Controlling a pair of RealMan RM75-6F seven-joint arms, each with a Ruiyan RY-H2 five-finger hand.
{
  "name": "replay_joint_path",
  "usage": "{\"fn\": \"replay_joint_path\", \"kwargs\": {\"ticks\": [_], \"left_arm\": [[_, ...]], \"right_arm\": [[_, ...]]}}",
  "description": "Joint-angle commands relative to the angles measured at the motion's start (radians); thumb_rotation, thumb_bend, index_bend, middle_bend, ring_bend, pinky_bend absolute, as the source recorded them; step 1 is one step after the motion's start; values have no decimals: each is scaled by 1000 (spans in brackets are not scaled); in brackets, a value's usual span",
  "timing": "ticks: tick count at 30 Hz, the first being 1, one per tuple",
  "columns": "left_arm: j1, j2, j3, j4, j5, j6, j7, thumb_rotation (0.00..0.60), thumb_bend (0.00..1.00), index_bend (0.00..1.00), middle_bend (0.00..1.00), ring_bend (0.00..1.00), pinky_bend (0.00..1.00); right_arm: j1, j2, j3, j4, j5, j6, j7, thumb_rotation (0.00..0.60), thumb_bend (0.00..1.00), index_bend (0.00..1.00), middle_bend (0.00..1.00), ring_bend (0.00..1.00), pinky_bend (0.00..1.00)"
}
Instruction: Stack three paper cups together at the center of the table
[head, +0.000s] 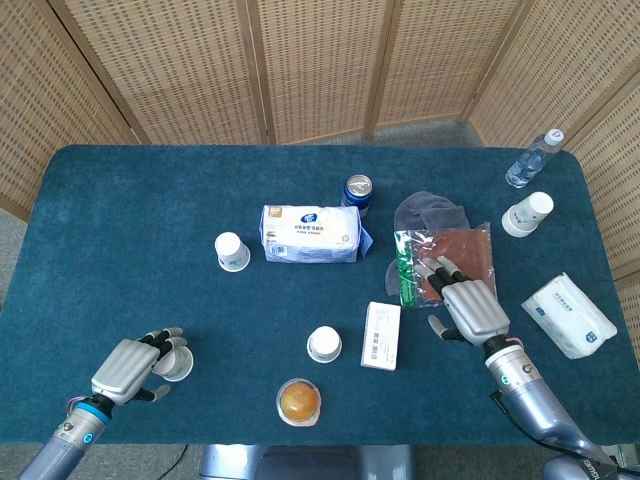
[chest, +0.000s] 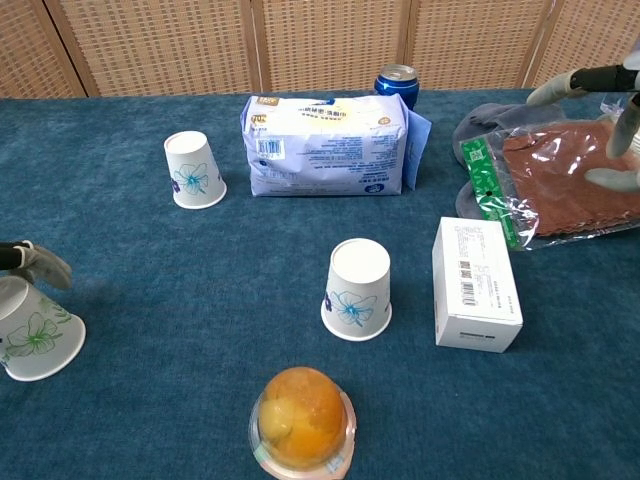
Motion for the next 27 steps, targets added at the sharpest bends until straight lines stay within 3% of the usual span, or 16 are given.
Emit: {"fn": "replay_joint_path", "kwargs": {"ticks": [1,10,27], "left_arm": [[-1,-1,0,1,-3,2,11,600,293,267,234,293,580],[0,-12,-6,7,-10,18,26,600,387,405,338,390,666],[-43,75,-49,-94,24,32,-44,600,397,406,338,395,670]], "right_arm": [[-1,0,1,0,0,-2,0,600,446,106,77,0,377],[-6,0,7,1,1,-9,2,600,446,107,79,0,377],[-13,8,14,20,30,-28,-1,600,444,108,80,0,377]]}}
